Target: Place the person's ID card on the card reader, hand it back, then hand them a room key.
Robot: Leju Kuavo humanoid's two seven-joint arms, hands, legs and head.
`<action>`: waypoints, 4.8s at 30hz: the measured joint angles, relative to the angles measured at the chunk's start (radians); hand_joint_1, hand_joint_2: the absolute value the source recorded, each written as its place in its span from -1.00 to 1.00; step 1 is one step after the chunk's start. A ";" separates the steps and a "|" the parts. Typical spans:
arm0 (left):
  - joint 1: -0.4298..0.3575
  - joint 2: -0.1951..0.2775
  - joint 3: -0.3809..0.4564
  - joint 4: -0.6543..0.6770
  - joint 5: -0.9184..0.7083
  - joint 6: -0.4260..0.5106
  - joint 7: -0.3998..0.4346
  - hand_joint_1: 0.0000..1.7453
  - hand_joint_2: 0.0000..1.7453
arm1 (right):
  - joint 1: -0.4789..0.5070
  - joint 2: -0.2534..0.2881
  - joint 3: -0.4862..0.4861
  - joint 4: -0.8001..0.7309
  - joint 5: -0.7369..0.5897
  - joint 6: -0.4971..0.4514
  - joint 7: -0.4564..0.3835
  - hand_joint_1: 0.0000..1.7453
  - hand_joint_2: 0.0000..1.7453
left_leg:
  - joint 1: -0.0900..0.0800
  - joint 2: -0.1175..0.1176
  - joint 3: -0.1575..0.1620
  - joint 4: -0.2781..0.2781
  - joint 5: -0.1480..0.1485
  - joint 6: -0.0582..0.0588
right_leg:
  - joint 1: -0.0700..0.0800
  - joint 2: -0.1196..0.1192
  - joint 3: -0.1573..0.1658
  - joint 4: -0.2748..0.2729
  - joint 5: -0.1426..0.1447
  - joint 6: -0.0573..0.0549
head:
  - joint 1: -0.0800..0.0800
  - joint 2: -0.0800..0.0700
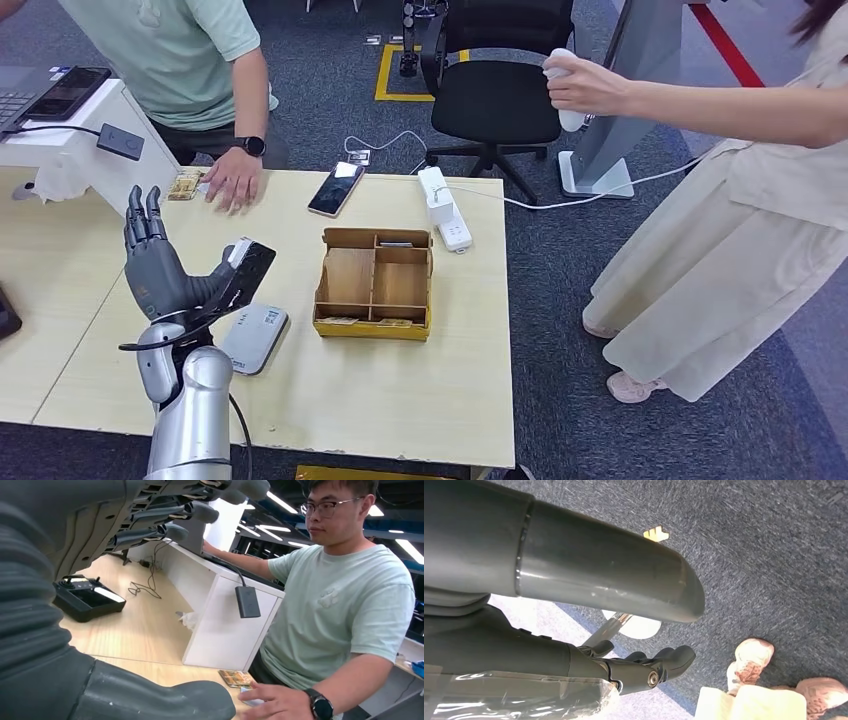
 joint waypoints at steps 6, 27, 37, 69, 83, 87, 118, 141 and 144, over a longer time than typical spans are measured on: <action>0.042 0.010 0.000 -0.019 -0.015 -0.004 -0.015 -1.00 1.00 | 0.000 0.000 -0.003 0.003 0.000 -0.011 0.000 -1.00 -1.00 | 0.000 0.000 0.000 0.000 0.000 0.000 | 0.000 0.000 0.000 0.000 0.000 0.000 | 0.000 0.000; 0.196 0.043 -0.093 -0.108 -0.037 -0.074 -0.088 -1.00 1.00 | 0.000 -0.001 -0.049 0.009 0.000 -0.035 -0.002 -1.00 -1.00 | 0.000 0.000 0.000 0.000 0.000 0.000 | 0.000 0.000 0.000 0.000 0.000 0.000 | 0.000 0.000; 0.220 0.048 -0.131 -0.134 -0.056 -0.079 -0.106 -1.00 1.00 | -0.002 -0.002 -0.057 0.009 0.000 -0.038 -0.008 -1.00 -1.00 | 0.000 0.000 0.000 0.000 0.000 0.000 | 0.000 0.000 0.000 0.000 0.000 0.000 | 0.000 0.000; 0.437 0.075 -0.294 -0.317 -0.137 -0.020 -0.067 -1.00 1.00 | -0.005 -0.001 -0.176 -0.019 0.000 -0.055 -0.042 -1.00 -1.00 | 0.000 0.000 0.000 0.000 0.000 0.000 | 0.000 0.000 0.000 0.000 0.000 0.000 | 0.000 0.000; 0.480 0.074 -0.300 -0.318 -0.234 -0.024 -0.069 -1.00 1.00 | 0.000 0.005 -0.213 -0.024 0.000 -0.055 -0.054 -1.00 -1.00 | 0.000 0.000 0.000 0.000 0.000 0.000 | 0.000 0.000 -0.001 0.000 -0.001 -0.001 | 0.000 0.000; 0.477 0.089 -0.334 -0.310 -0.305 -0.029 -0.054 -1.00 1.00 | -0.001 0.005 -0.217 -0.024 0.000 -0.055 -0.057 -1.00 -1.00 | 0.000 0.000 0.000 0.000 0.000 0.000 | 0.000 0.000 -0.001 0.000 -0.001 -0.001 | 0.000 0.000; 0.367 0.350 -0.640 -0.175 -0.305 -0.090 0.021 -1.00 1.00 | -0.028 0.005 -0.160 0.029 0.000 -0.065 -0.050 -1.00 -1.00 | 0.000 0.000 0.000 0.000 0.000 0.000 | 0.000 0.000 -0.001 0.000 -0.001 -0.001 | 0.000 0.000; 0.345 0.327 -0.640 -0.088 -0.152 -0.207 0.004 -1.00 1.00 | -0.028 0.005 -0.127 0.051 0.000 -0.070 -0.044 -1.00 -1.00 | 0.000 0.000 -0.001 -0.001 0.000 0.000 | 0.000 0.000 -0.001 0.000 -0.001 -0.001 | 0.000 0.000; 0.342 0.323 -0.640 -0.081 -0.133 -0.230 0.007 -1.00 1.00 | -0.028 0.003 -0.123 0.054 0.000 -0.070 -0.044 -1.00 -1.00 | 0.000 0.000 -0.001 -0.001 0.000 0.000 | 0.000 0.000 -0.001 0.000 -0.001 -0.001 | 0.000 0.000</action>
